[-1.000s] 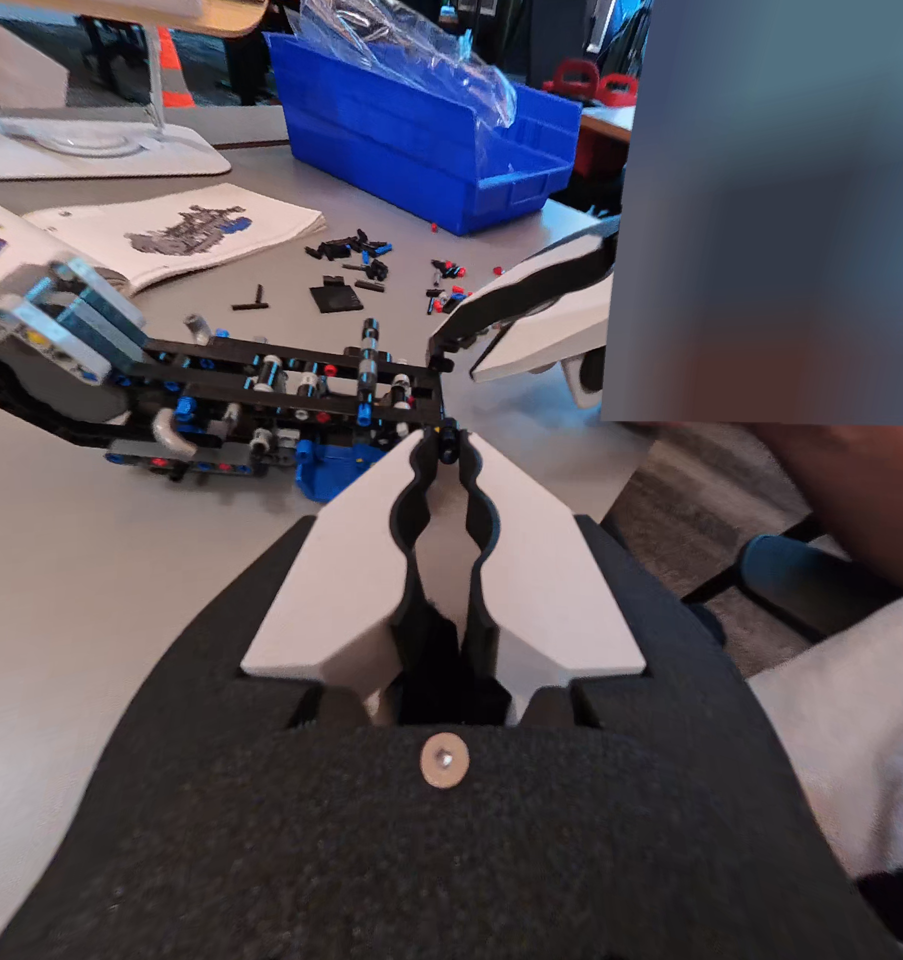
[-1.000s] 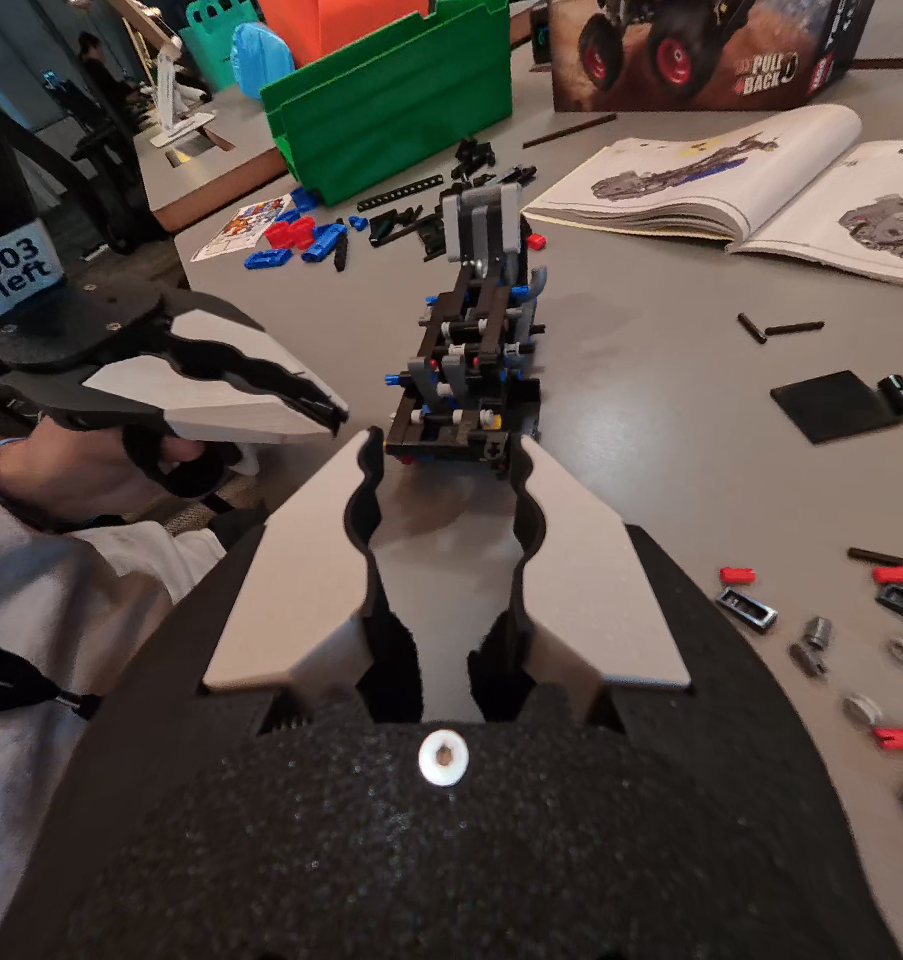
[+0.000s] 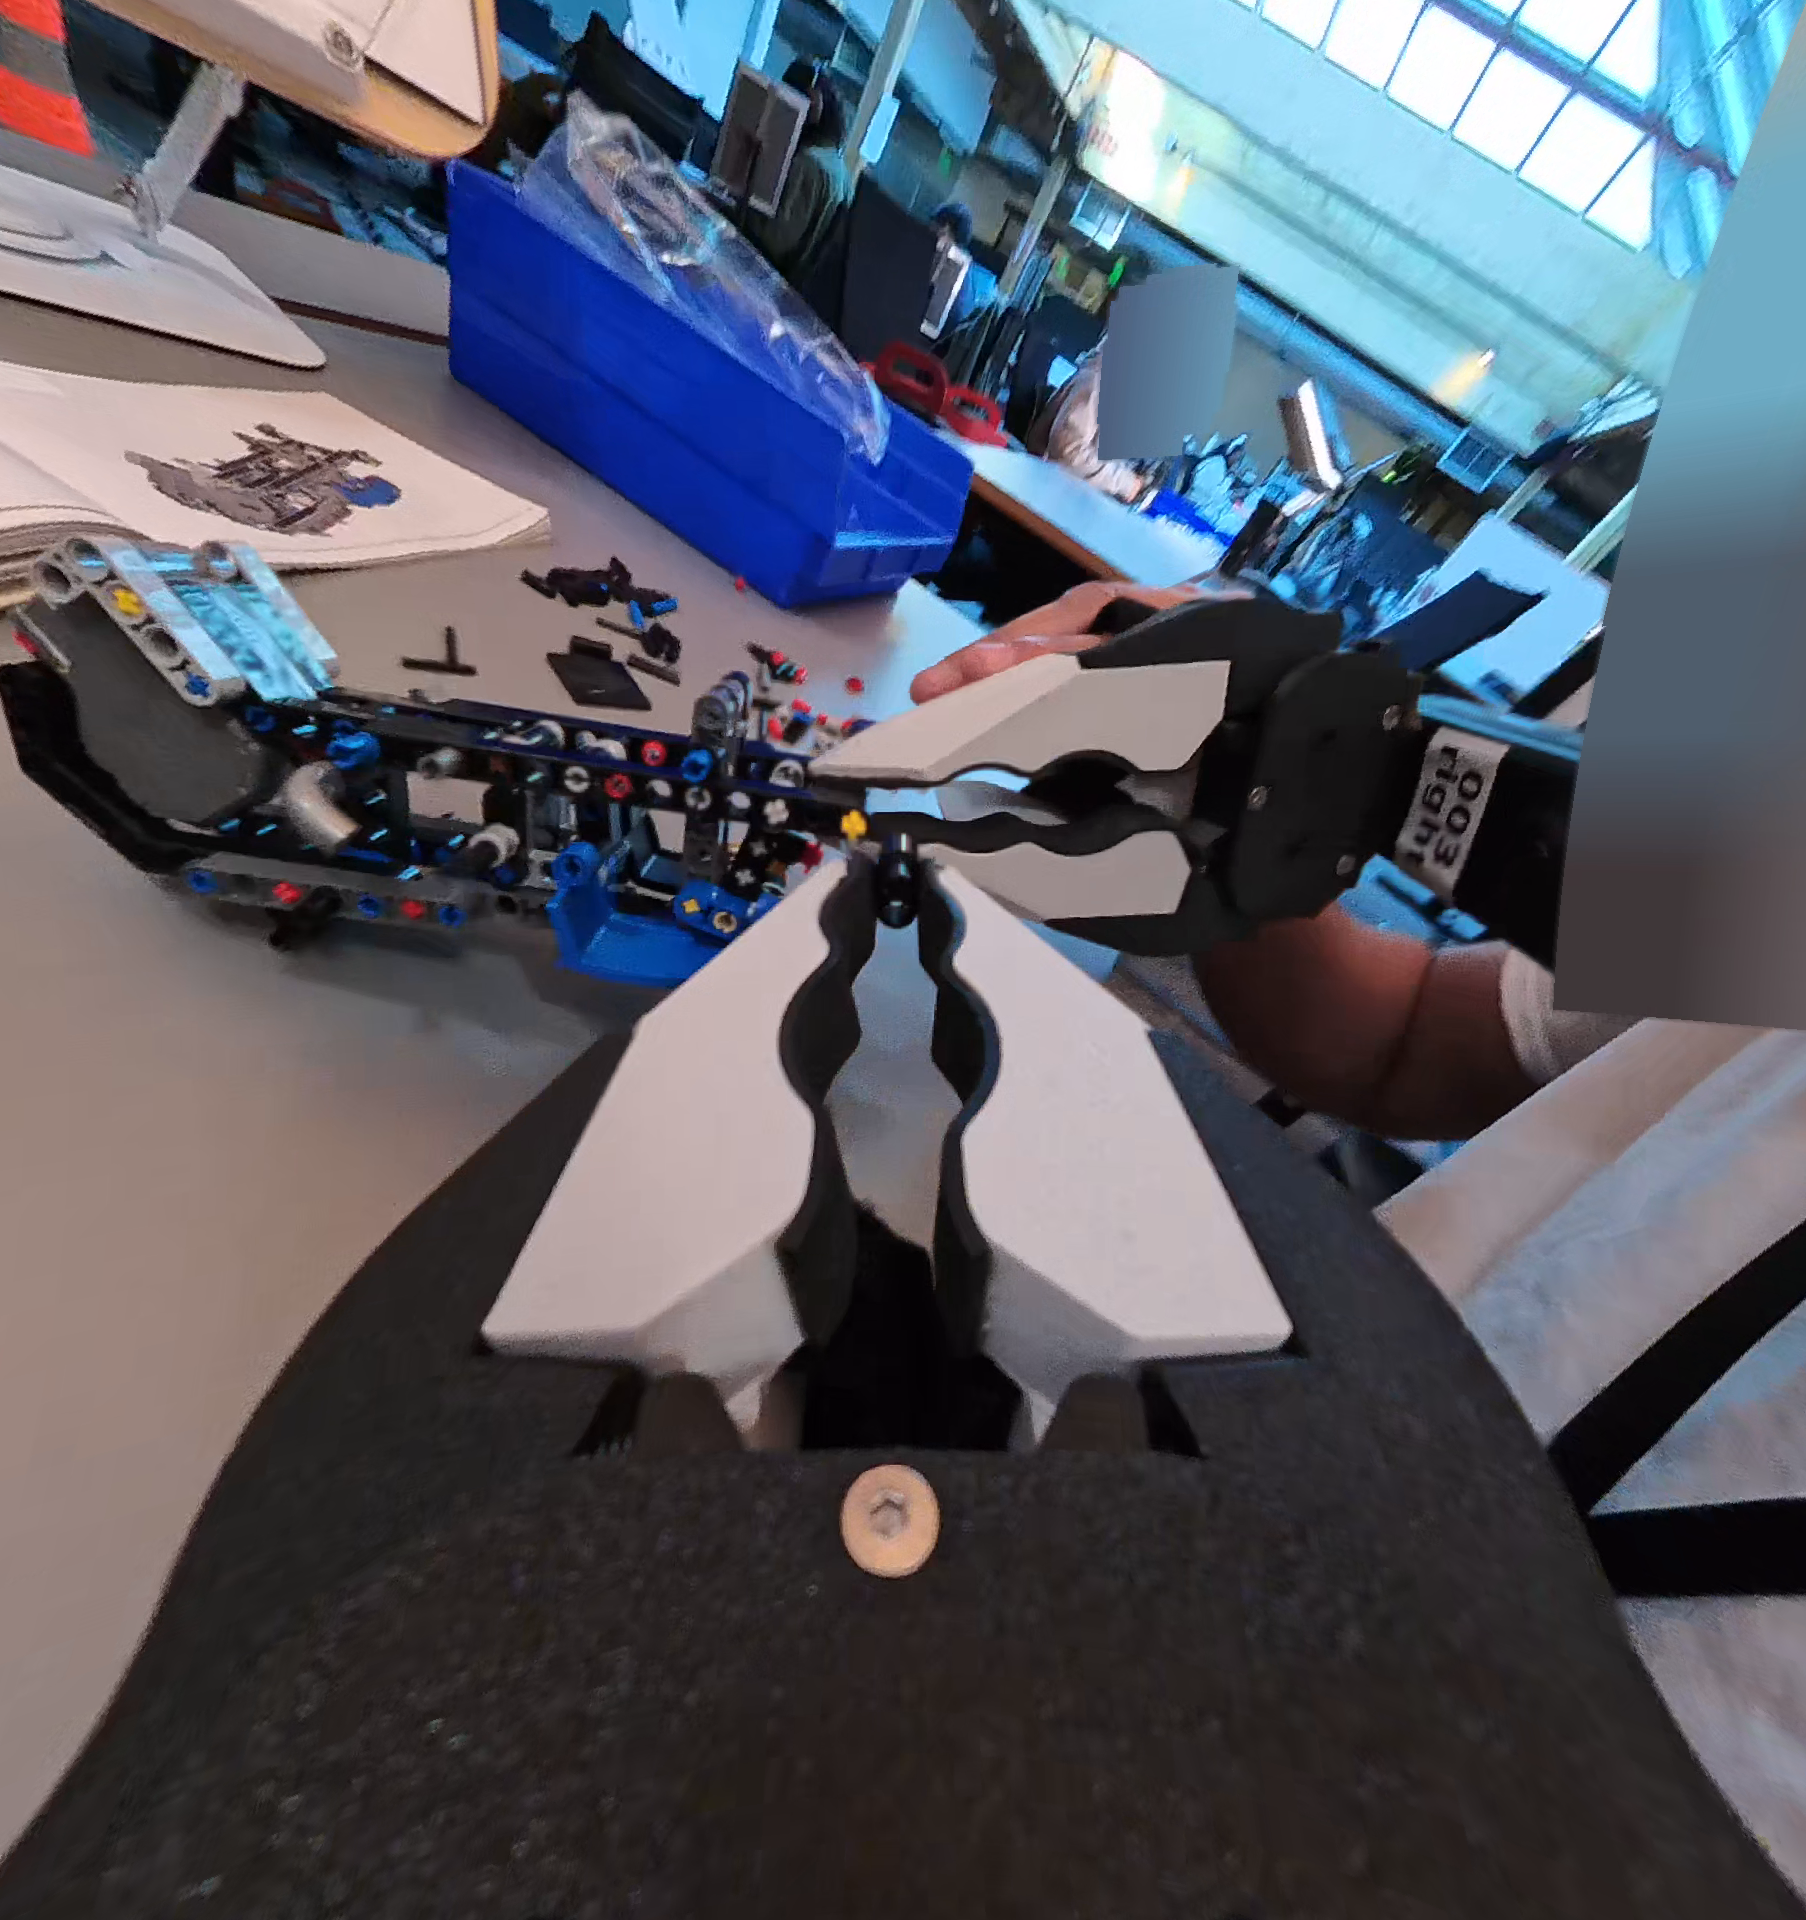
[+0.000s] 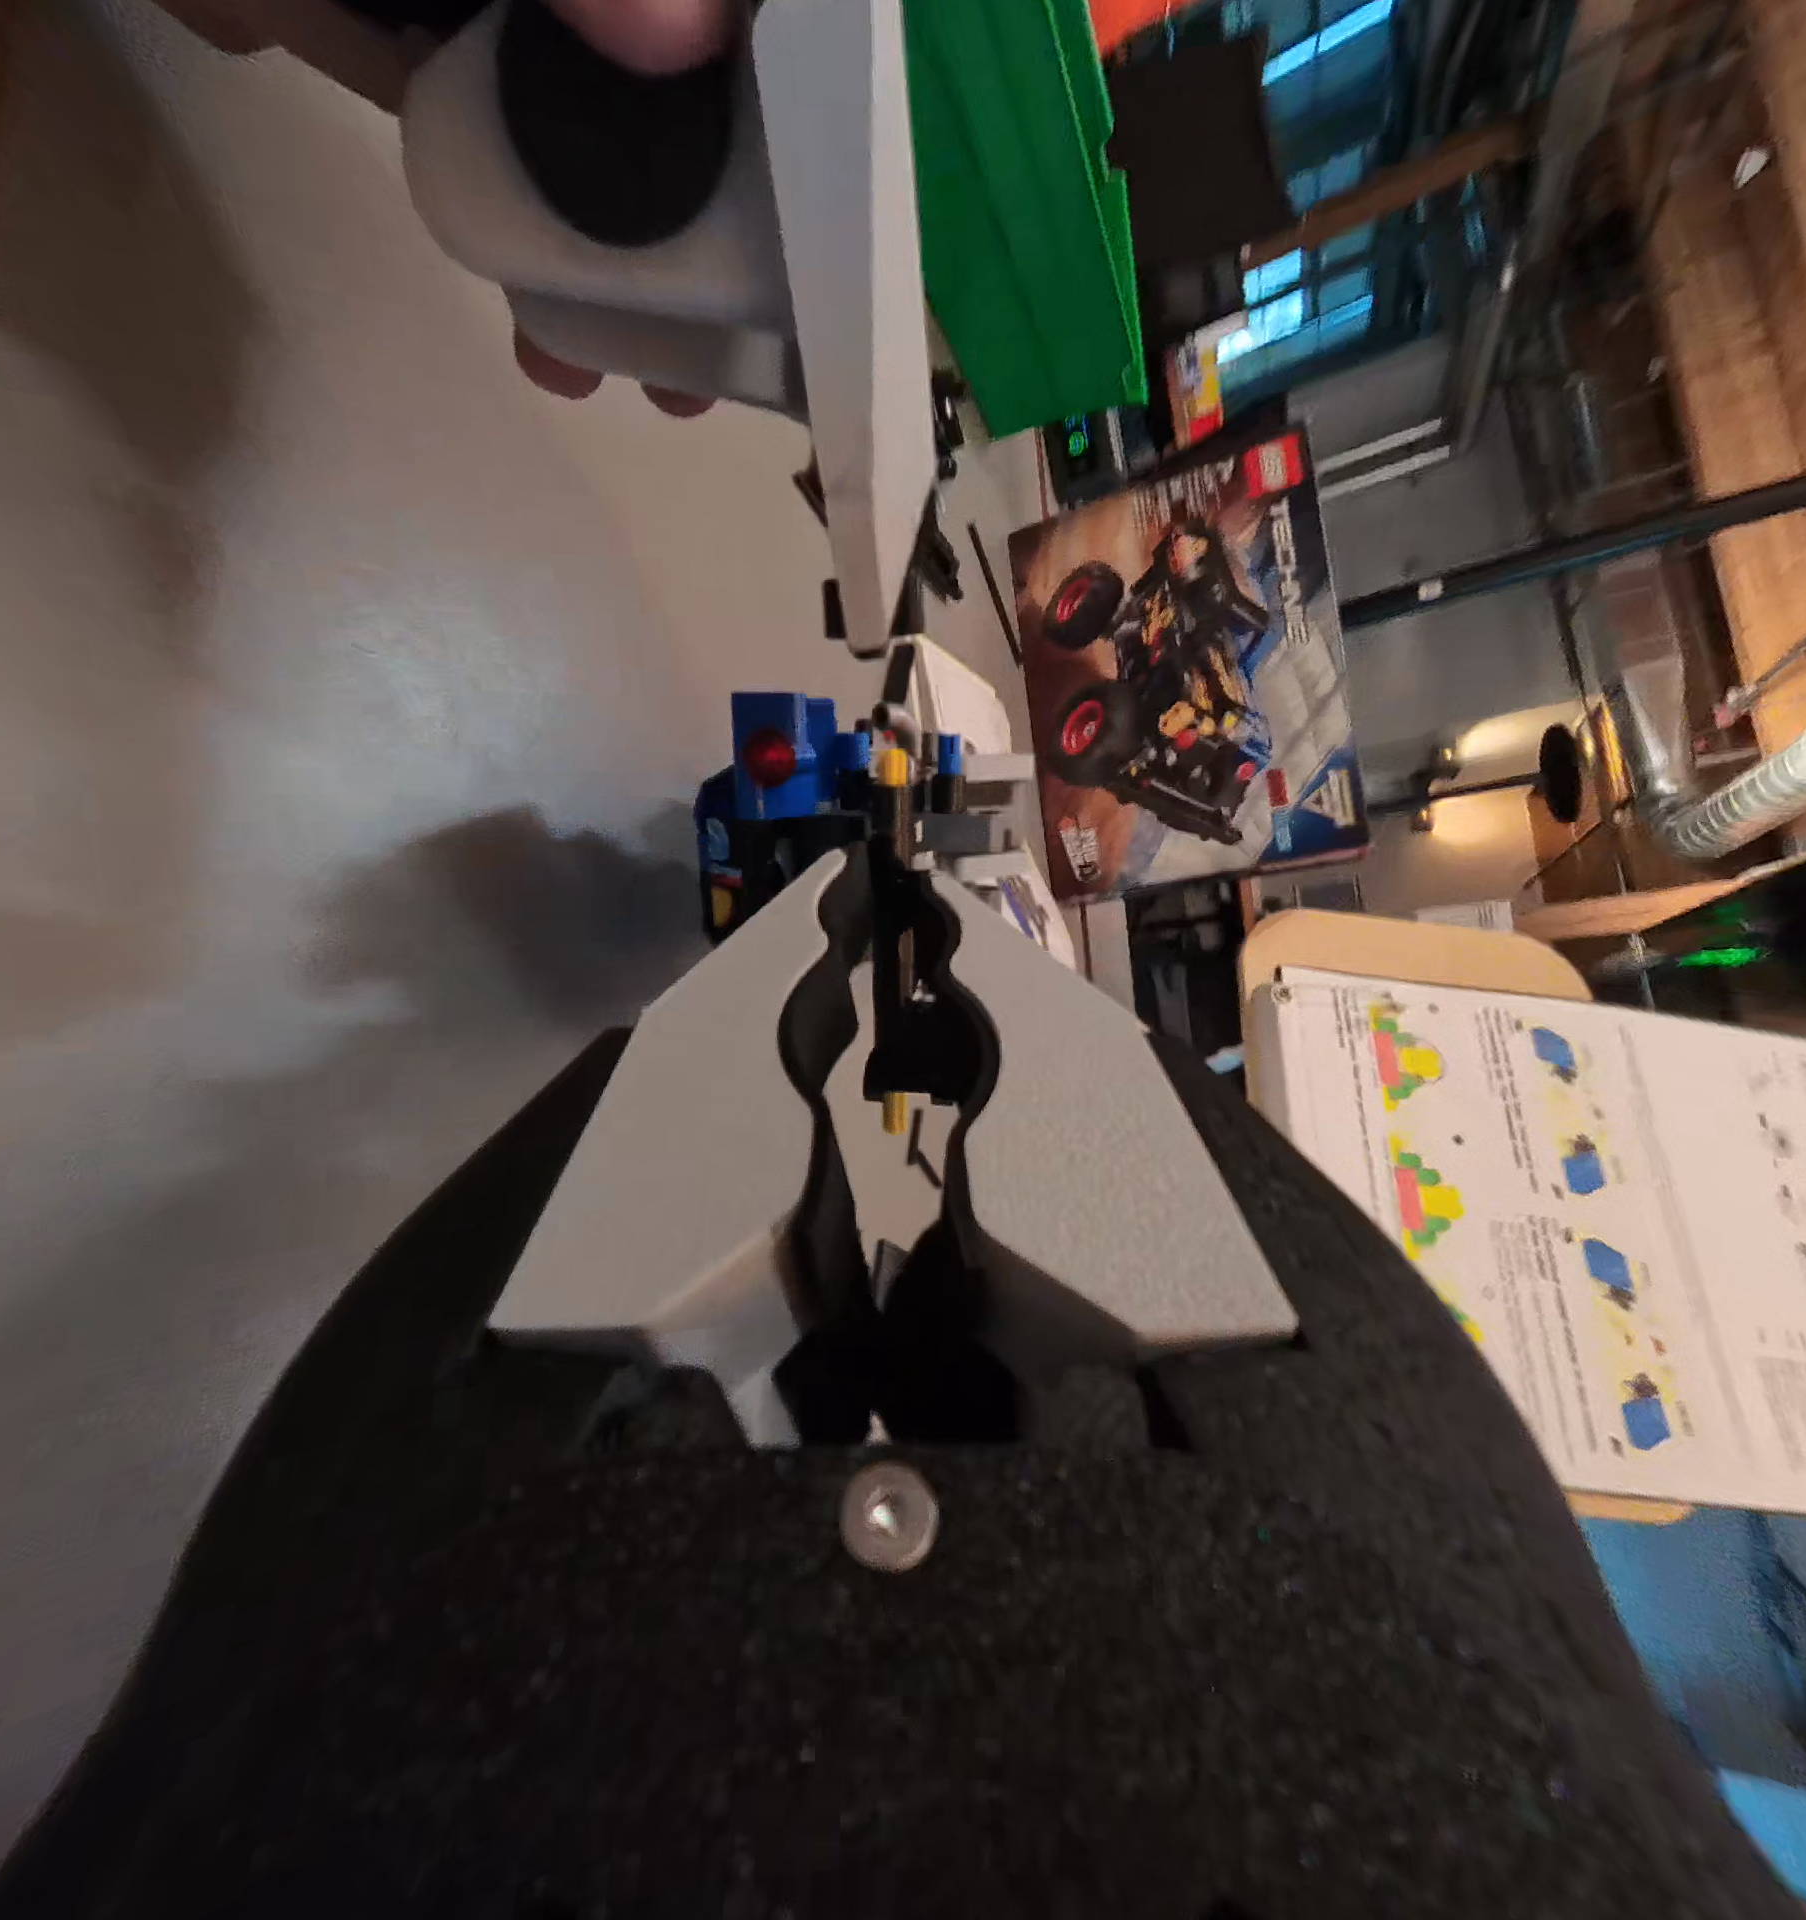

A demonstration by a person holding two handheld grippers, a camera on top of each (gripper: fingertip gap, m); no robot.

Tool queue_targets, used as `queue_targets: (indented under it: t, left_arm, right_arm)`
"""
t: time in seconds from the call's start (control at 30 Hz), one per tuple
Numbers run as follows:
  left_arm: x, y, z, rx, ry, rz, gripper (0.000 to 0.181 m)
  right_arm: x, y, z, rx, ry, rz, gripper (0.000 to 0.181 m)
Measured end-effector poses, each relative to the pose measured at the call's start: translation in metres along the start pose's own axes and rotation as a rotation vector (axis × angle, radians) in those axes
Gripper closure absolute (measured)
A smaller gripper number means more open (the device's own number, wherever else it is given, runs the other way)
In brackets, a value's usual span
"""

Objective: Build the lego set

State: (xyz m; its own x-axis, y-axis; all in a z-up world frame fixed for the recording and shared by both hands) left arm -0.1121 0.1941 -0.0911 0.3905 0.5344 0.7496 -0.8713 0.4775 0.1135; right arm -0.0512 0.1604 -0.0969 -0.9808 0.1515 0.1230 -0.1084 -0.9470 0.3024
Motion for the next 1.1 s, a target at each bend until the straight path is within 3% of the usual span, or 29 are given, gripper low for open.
queue_targets:
  t: [0.27, 0.63, 0.9, 1.1]
  left_arm:
    - [0.009, 0.004, -0.009, -0.106, 0.113, 0.038, 0.176]
    - [0.005, -0.004, -0.009, -0.150, 0.135, -0.042, 0.176]
    - [0.009, -0.008, -0.007, -0.005, 0.063, -0.048, 0.176]
    - [0.001, -0.011, -0.012, 0.029, 0.187, -0.073, 0.176]
  right_arm:
    - [0.015, -0.006, 0.003, -0.017, 0.071, -0.058, 0.175]
    - [0.015, 0.000, 0.000, -0.022, 0.082, -0.073, 0.175]
    - [0.013, -0.002, 0.001, -0.031, 0.091, -0.163, 0.175]
    - [0.011, -0.005, -0.007, -0.015, 0.148, -0.213, 0.175]
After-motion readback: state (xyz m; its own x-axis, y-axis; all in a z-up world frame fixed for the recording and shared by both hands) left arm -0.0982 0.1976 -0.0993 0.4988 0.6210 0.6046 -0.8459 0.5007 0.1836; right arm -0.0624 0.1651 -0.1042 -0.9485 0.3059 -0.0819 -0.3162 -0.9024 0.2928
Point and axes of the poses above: each gripper's, where its closed fingertips meet, y back along the fingers, x out of its top, z = x × y across the jaws, the point moved 3 cm from there along y, back along the fingers, and after that the axes turned 14 degrees about y, right-handed, at the moved point
